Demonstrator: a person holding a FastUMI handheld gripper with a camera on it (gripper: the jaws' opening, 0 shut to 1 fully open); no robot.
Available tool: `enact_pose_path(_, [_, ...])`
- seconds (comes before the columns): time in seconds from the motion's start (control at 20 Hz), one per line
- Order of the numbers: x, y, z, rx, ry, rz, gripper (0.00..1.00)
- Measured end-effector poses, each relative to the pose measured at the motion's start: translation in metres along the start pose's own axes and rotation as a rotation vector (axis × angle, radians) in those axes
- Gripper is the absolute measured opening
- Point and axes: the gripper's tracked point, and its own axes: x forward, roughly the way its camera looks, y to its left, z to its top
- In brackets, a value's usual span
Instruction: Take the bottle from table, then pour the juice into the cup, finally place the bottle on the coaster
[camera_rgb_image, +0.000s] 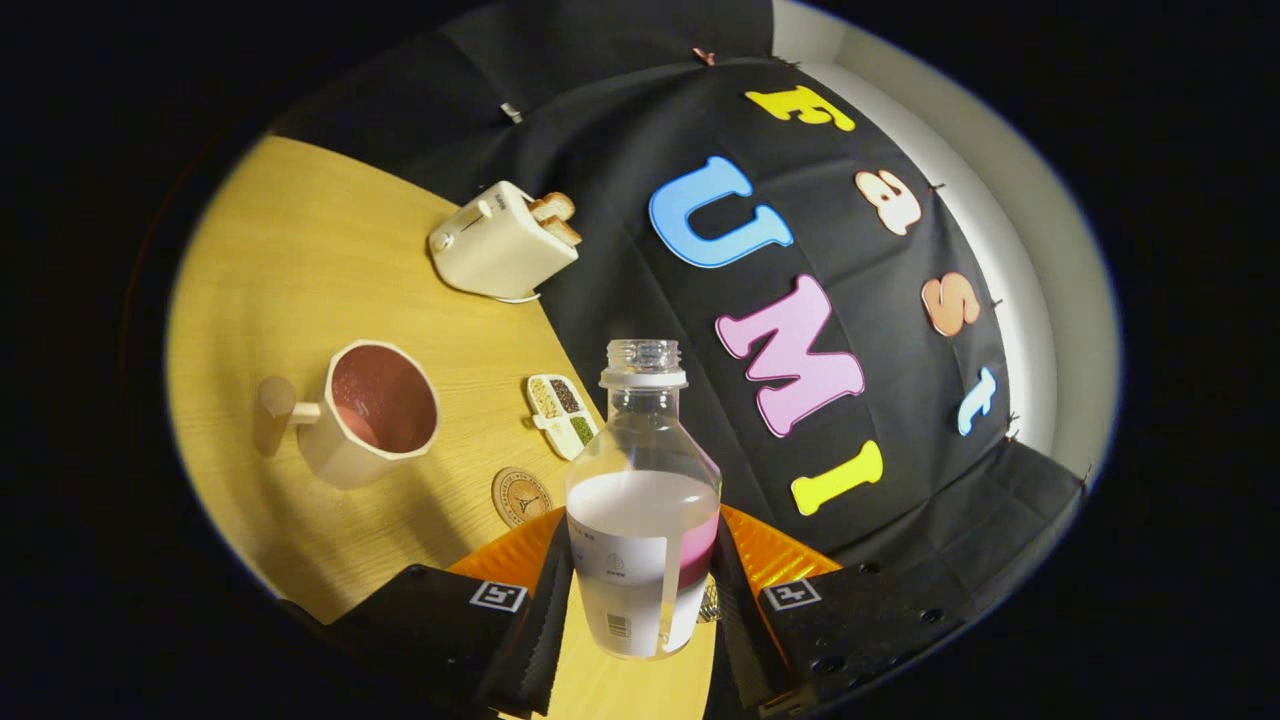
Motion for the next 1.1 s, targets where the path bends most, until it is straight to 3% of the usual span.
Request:
enact_pose_path(0.85, [0.016,0.051,-0.01,-0.385,0.008,0.131,0.7])
enact_pose_path(1.1, [0.019,0.05,-0.01,-0.457,0.016,0.124,0.7])
